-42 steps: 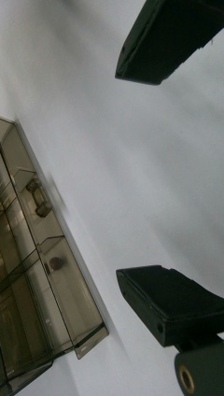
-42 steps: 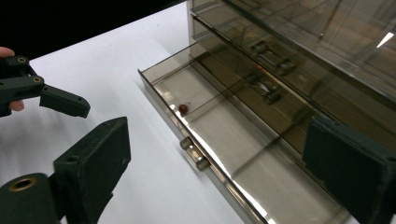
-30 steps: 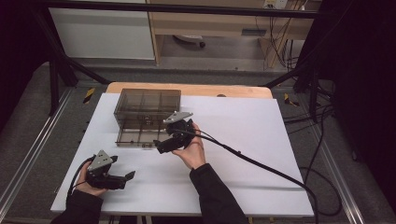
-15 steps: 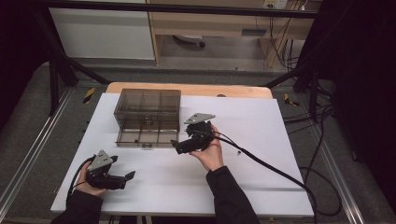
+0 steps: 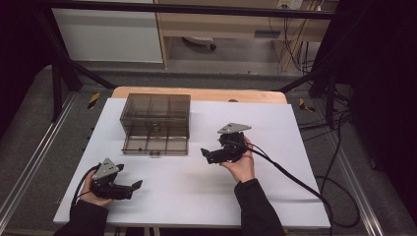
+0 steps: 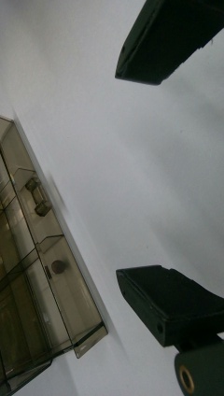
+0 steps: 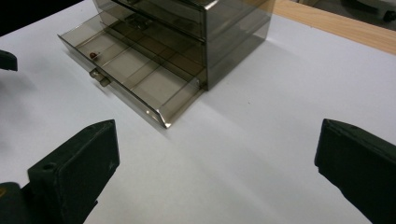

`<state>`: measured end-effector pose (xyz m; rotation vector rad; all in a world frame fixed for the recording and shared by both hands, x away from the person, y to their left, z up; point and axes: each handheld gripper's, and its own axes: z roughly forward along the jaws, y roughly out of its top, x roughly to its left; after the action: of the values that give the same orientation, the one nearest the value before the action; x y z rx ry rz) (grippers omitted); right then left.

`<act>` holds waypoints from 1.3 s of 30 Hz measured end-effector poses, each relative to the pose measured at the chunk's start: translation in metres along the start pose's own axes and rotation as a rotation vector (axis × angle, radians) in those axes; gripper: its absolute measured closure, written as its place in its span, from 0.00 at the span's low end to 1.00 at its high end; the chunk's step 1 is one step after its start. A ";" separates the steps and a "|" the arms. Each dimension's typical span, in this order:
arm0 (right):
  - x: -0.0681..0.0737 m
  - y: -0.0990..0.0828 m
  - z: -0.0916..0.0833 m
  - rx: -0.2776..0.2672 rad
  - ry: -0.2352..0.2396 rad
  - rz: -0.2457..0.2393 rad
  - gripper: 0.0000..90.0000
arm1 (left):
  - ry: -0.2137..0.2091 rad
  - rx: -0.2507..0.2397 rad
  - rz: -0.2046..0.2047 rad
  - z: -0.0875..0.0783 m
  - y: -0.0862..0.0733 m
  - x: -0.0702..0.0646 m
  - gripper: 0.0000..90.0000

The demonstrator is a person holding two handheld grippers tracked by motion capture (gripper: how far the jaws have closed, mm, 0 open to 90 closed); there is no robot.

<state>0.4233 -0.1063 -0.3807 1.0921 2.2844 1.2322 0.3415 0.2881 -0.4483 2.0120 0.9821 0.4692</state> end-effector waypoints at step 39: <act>-0.076 -0.077 -0.038 0.054 -0.144 0.163 0.10 | 0.001 0.002 -0.002 0.000 0.000 0.000 0.05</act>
<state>0.4141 -0.2107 -0.4264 1.3636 2.1677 1.1159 0.3416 0.2882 -0.4485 2.0122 0.9859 0.4685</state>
